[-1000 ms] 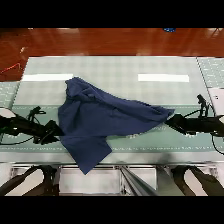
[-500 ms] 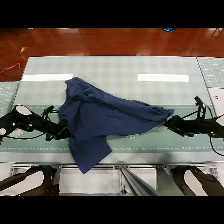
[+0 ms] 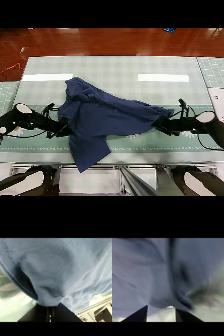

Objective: Fold the shirts.

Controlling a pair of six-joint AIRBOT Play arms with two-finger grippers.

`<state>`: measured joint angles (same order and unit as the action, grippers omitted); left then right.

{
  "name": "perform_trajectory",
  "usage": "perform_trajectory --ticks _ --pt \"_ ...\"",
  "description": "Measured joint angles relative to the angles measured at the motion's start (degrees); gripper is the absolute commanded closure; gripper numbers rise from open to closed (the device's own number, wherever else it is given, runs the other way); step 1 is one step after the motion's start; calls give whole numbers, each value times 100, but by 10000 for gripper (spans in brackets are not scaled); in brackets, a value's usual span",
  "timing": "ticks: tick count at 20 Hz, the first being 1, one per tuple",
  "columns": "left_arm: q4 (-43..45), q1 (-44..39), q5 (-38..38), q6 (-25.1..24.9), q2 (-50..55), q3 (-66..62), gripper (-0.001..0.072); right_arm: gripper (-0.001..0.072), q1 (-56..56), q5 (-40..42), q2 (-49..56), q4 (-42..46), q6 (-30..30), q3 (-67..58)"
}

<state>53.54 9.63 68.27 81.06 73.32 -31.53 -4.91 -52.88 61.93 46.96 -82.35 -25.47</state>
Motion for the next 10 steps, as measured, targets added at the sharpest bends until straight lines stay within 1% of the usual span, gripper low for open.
perform_trajectory --ticks 1,2,3,6,8,10 --pt "0 0 -2 -2 0 0 691 336 138 129 153 -157 -20 -46" --pt "0 0 -4 0 0 0 691 530 258 249 275 -227 -24 -90" --pt "0 2 -9 -2 0 -4 690 681 380 380 396 -278 -28 -142" --pt "-44 0 -92 -28 -4 -72 690 684 684 525 575 -341 68 -446" --pt "-111 9 -267 -68 -94 -278 691 685 787 348 577 -374 179 -870" --pt "-503 44 -170 -85 -304 -713 691 685 846 76 448 -205 175 -1510"
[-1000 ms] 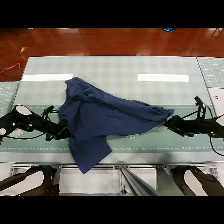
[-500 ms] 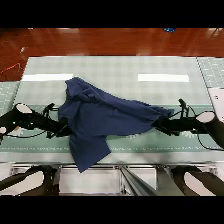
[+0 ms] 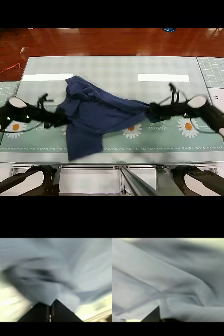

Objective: Fold the shirts.

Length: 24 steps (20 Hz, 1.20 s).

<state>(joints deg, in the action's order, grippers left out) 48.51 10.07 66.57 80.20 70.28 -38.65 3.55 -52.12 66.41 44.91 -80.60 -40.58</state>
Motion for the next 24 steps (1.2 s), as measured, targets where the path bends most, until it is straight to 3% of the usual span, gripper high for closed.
perform_trajectory --ticks 5,12,18,24 --pt "-1019 293 177 -22 -726 -2227 691 685 42 -935 -304 1139 -372 -2638" --pt "-1464 844 345 -4 -1429 -6166 691 685 52 -2481 -640 2035 -522 -6321" --pt "-1250 1180 730 55 -2170 -7567 691 685 52 -3069 -1784 2579 -549 -7066" --pt "-173 634 1064 328 -2964 -7777 691 685 52 -3560 -2413 2841 -647 -7171"
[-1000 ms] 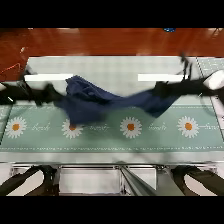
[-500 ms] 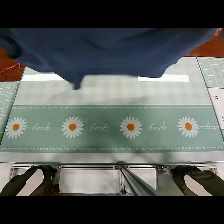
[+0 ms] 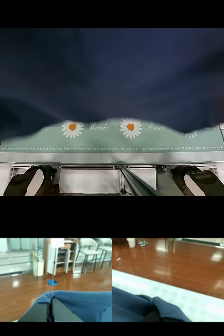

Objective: Fold the shirts.

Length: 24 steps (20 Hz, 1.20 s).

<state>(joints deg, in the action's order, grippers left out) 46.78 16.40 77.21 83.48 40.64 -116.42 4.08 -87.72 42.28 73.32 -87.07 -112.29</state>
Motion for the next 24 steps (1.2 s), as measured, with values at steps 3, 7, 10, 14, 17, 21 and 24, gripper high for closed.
perform_trajectory --ticks 3,7,10,14,17,21,24 --pt "385 -199 236 175 -120 114 691 685 0 -219 59 28 -28 -11" --pt "612 -289 435 291 -149 968 691 684 0 -433 437 -33 -59 199" --pt "691 -315 470 286 -2 2153 690 685 0 -367 841 -201 24 890" --pt "730 -461 -205 87 695 3840 690 686 0 415 1665 -229 192 2072" --pt "737 -704 -1196 -57 1672 4494 690 686 0 1279 2688 -216 245 2494" --pt "608 -968 -2507 -142 3324 4387 690 684 -24 2542 4181 -518 267 2406" --pt "326 -1038 -2981 -162 4413 3897 647 575 -129 3161 5213 -1187 264 1950"
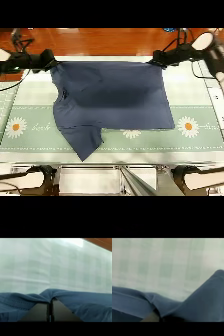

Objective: Fold the shirts.

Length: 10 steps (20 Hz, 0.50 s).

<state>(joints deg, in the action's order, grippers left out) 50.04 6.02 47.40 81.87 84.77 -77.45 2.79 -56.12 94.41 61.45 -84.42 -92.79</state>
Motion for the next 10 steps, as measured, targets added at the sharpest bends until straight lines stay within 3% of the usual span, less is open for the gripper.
perform_trajectory --ticks 1,2,6,10 --pt "-109 -15 -98 -4 262 -133 419 400 -39 96 271 -262 -4 -144" --pt "-221 -26 -142 -4 514 -243 193 298 -90 195 533 -520 -15 -275" --pt "-498 229 87 22 951 -590 201 305 -568 142 1025 -1250 -227 -739" --pt "-555 1325 1486 109 994 -1027 202 305 -1703 -986 852 -1499 -328 -1128"
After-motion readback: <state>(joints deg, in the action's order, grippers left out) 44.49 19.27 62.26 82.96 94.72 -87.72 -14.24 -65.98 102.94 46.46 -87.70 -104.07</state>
